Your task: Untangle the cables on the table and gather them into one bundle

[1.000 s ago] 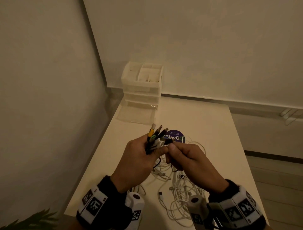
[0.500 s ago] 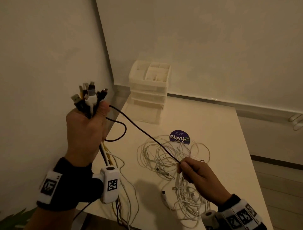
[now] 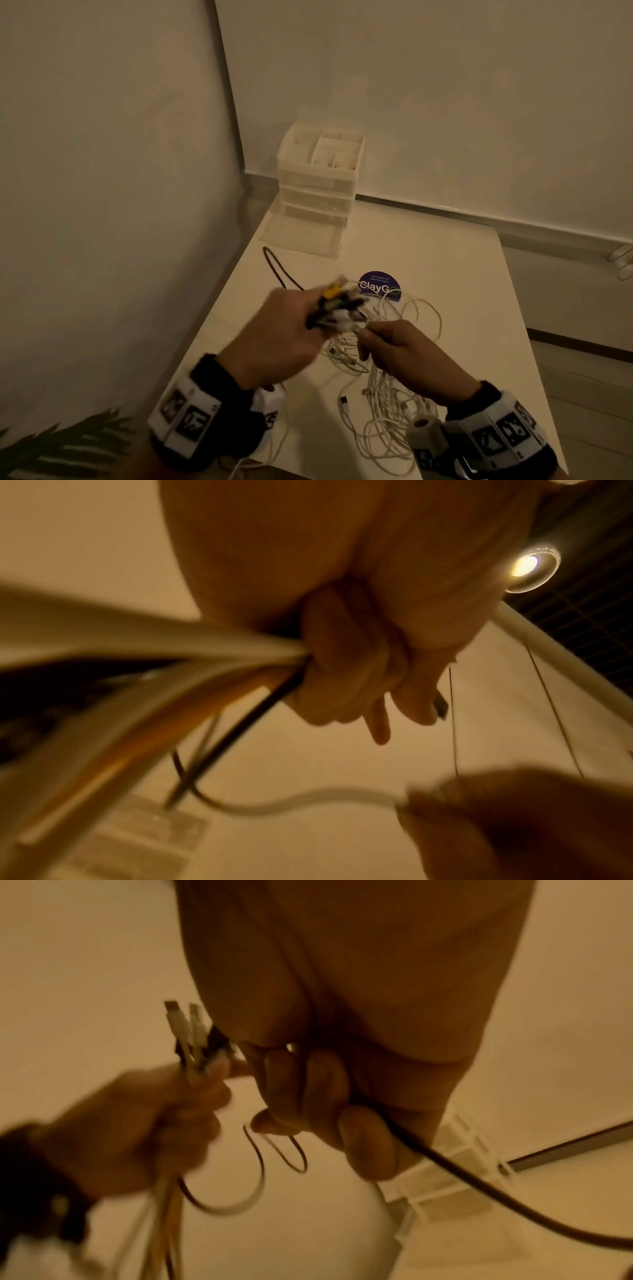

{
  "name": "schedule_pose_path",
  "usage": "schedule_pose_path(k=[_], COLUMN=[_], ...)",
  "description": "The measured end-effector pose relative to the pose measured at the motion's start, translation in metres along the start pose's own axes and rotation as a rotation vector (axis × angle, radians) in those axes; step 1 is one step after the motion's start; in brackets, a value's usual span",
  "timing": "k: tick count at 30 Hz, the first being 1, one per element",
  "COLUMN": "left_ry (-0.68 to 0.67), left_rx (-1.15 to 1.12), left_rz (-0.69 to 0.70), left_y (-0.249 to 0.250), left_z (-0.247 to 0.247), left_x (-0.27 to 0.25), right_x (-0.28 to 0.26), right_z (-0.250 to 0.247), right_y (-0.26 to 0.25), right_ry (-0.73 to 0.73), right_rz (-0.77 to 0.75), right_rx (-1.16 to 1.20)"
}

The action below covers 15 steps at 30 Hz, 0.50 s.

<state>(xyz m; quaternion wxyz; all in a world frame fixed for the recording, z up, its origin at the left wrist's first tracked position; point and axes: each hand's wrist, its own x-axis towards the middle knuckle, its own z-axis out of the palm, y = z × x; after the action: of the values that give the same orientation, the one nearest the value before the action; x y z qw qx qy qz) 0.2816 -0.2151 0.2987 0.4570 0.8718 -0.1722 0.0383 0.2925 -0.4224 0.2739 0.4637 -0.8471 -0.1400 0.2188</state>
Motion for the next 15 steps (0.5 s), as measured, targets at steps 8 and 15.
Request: schedule_pose_path(k=[8,15], left_ry=[0.103,0.547], left_rx=[0.056,0.09], left_rz=[0.103,0.02], left_y=[0.007,0.009], left_z=[0.012,-0.037], left_x=[0.014,0.024], right_x=[-0.007,-0.001], right_z=[-0.016,-0.006], right_y=[-0.029,0.015], right_ry=[0.002,0.142], right_rz=[-0.154,-0.316], right_rx=[0.33,0.06])
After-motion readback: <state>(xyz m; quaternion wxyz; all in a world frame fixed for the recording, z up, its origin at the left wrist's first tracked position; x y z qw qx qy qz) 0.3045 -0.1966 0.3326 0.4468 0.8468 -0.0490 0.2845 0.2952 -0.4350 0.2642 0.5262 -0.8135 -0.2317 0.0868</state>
